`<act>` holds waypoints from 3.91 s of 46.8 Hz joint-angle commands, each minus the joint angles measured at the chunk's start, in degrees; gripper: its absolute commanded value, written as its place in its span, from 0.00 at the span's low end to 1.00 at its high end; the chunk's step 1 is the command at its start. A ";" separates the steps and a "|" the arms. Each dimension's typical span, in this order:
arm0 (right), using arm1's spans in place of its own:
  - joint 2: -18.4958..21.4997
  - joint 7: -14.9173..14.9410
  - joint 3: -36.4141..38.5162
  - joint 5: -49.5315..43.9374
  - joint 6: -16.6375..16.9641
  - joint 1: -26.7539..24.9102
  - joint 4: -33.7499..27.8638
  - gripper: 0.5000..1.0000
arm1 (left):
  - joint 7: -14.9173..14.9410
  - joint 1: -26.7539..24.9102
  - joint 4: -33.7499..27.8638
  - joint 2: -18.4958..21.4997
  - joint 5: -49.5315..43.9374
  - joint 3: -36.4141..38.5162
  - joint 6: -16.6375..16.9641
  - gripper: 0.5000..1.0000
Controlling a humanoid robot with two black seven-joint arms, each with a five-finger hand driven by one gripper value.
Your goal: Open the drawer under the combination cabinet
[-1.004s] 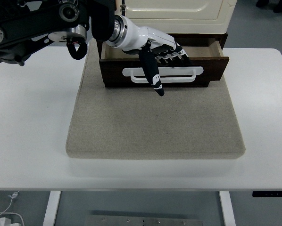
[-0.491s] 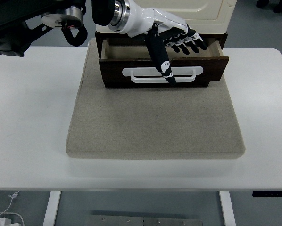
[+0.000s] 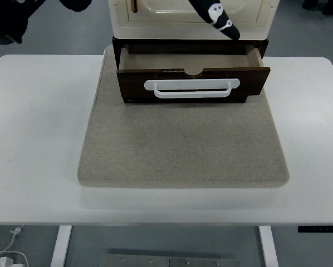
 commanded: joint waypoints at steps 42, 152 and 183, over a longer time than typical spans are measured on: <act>0.00 -0.26 -0.09 -0.09 0.01 0.02 0.00 0.86 | -19.52 9.26 6.43 0.35 -2.35 -29.75 6.24 1.00; 0.00 -0.26 -0.09 -0.18 0.01 0.02 0.18 0.86 | -7.84 29.39 39.57 0.53 -12.72 -41.45 20.67 1.00; 0.00 -0.18 0.00 -0.09 0.01 0.02 0.18 0.86 | -7.75 33.26 41.41 -7.20 -19.13 -41.63 10.55 1.00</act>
